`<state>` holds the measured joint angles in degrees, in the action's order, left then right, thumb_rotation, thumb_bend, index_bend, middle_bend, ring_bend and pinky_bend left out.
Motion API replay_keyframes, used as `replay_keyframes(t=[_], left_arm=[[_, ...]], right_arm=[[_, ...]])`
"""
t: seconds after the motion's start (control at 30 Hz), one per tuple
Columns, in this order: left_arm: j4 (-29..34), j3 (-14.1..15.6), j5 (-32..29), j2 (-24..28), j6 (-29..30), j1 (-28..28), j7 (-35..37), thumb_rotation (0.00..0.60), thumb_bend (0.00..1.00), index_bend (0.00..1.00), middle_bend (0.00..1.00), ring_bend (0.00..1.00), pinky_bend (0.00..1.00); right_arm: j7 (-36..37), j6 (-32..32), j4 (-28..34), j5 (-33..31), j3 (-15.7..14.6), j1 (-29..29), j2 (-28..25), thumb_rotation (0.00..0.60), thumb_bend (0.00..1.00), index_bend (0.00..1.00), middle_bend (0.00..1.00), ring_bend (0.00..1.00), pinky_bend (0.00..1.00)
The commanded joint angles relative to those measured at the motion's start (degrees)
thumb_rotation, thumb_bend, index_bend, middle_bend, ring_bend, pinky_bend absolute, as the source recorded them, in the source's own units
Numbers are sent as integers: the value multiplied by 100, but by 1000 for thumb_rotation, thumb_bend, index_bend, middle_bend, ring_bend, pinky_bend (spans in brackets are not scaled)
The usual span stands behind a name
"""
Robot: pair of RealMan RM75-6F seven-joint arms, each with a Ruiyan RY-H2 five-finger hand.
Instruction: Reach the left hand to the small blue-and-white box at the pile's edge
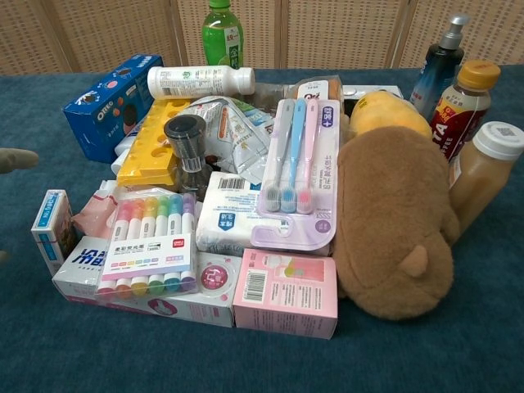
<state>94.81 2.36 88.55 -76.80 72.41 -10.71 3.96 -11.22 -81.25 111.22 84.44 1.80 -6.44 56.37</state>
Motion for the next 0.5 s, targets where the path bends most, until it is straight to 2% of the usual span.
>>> replay_keyframes(t=[0.03,0.1,0.2,0.23,0.33,0.4,0.47,0.5], left_arm=[[-352,-37,-28,-378,-183,-134,283,600,324,0,72,32,0],[-533,-69,-26,-553,-230,-193,446,600,326,9,89,50,0],[-906,-182,-80,-916,-203,-242,753,600,327,144,156,153,14],[-1026,-238,-96,-1054,-141,-241,882,600,337,251,229,248,83],[-1446,-368,-134,-1470,48,-230,1048,600,428,506,459,513,448],[-1660,-428,-188,-1678,79,-248,1098,600,487,607,549,607,612],[-1794,-482,-251,-1813,57,-283,1146,600,538,673,603,664,713],[-1836,-498,-272,-1856,52,-295,1155,600,550,686,614,675,732]], right_arm=[[45,-42,-5,-3,-8,39,-42,363,6,0,0,0,0],[94,-75,-8,-7,-19,76,-77,363,6,0,0,0,0],[153,-93,-26,-29,-40,123,-114,364,5,0,0,0,0],[167,-98,-30,-38,-48,137,-125,363,5,0,0,0,0],[169,-138,-6,-63,-62,189,-180,362,5,0,0,0,0],[203,-189,25,-64,-63,230,-221,362,5,0,0,0,0],[239,-225,53,-76,-61,264,-263,363,5,0,0,0,0],[239,-236,61,-81,-57,272,-276,363,6,0,0,0,0]])
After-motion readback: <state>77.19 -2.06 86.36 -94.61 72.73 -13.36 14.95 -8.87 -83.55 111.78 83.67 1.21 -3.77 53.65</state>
